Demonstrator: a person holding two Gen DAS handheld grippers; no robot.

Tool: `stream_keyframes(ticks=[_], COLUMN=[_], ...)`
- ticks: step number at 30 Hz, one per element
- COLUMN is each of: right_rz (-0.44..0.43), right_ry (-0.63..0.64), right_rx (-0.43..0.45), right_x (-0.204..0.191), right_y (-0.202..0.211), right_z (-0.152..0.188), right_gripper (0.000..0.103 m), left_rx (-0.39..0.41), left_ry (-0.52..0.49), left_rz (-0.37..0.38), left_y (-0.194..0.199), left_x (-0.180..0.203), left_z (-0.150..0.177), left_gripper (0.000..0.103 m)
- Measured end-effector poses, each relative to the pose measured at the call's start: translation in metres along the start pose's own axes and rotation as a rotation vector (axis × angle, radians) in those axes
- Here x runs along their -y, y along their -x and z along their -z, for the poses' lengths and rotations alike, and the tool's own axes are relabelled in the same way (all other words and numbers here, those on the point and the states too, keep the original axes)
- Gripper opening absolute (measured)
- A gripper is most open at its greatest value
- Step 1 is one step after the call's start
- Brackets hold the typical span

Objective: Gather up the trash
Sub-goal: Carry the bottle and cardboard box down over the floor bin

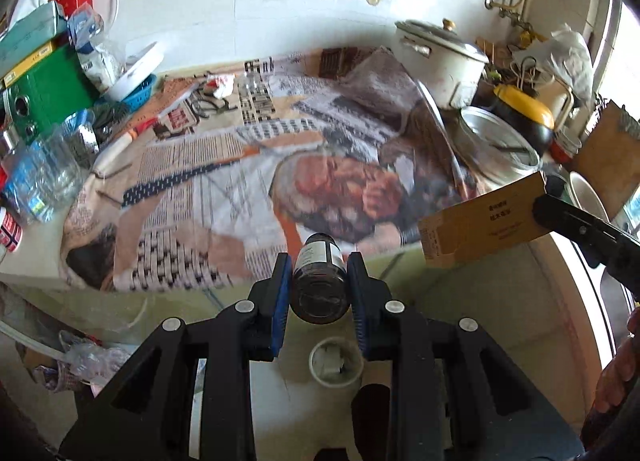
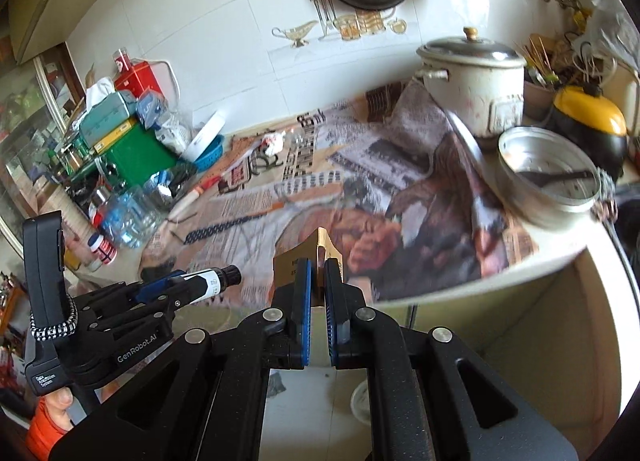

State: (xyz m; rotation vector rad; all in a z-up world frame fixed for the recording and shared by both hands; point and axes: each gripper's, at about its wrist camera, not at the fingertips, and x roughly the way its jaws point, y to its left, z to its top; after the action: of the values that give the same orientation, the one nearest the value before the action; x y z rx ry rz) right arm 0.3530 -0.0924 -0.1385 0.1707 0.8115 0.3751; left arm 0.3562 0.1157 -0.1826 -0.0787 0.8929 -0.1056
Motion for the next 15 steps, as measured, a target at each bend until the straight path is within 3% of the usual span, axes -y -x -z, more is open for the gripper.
stream_keyframes(ticks=[9,15], right_rz=[0.038,0.055], right_ry=[-0.022,-0.039], right_rx=[-0.146,-0.237], right_x=[0.002,0.025], right_y=[-0.008,-0.04], right_z=[0.056,0.092], right_gripper=[0.006,0.006], left_rx=[-0.127,-0.219], left_ry=[0.027,0.062], left_rz=[0.038,0.05], left_y=[-0.017,-0.07], left_x=[0.007,0.017], left_z=[0.062,0.1], left_gripper=[0.027,0.027])
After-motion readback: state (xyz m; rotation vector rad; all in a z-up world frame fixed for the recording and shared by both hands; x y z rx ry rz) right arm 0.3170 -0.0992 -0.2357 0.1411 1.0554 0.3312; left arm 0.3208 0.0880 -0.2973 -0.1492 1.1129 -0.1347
